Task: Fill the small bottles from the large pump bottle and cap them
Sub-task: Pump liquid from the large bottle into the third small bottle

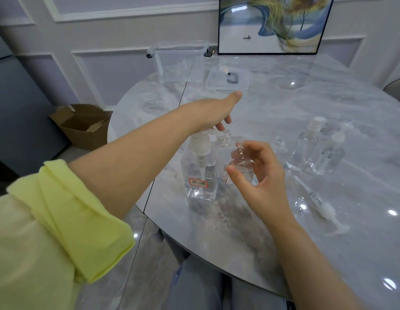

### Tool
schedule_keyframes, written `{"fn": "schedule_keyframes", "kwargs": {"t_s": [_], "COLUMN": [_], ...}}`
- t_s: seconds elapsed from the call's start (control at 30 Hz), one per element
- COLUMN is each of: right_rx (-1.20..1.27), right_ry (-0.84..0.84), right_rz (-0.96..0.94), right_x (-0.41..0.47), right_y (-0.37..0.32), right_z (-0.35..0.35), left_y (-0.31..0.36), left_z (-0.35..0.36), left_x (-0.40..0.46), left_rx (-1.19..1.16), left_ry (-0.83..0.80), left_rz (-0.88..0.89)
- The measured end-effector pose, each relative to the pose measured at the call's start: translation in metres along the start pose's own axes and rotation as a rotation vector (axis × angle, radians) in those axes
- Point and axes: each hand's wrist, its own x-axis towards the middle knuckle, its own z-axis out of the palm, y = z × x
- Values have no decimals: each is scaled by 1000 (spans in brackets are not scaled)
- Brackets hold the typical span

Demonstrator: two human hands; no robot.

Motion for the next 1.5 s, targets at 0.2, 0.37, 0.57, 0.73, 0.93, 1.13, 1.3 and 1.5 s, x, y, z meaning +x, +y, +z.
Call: {"fn": "schedule_keyframes", "kwargs": {"t_s": [0.2,0.37,0.57,0.73,0.93,1.13,1.3,1.5], "right_rx": [5,20,24,16,12,-3,-3,-5], "right_ry": [-5,4,6,9,5,20,27,24], "right_rz": [15,19,30,19,15,31,39,49], "right_x": [1,-1,-1,0,0,-2,-2,-2], "right_y": [1,-1,-1,-1,-1,-3,-2,-2], "right_z": [0,1,1,1,1,2,1,1], "left_y": [-2,-4,-2,-1,-2,-3,-2,-1], "left_z": [0,-2,-4,0,0,0,0,2], "left_x": [1,1,0,-2,1,0,-2,-3], "left_rx": [-36,-67,-28,-15,-61,-80,-69,-31], "left_ry": [29,42,25,32,58,55,55,38], "left_rz": [10,6,-9,-13,-10,-12,-13,-36]}}
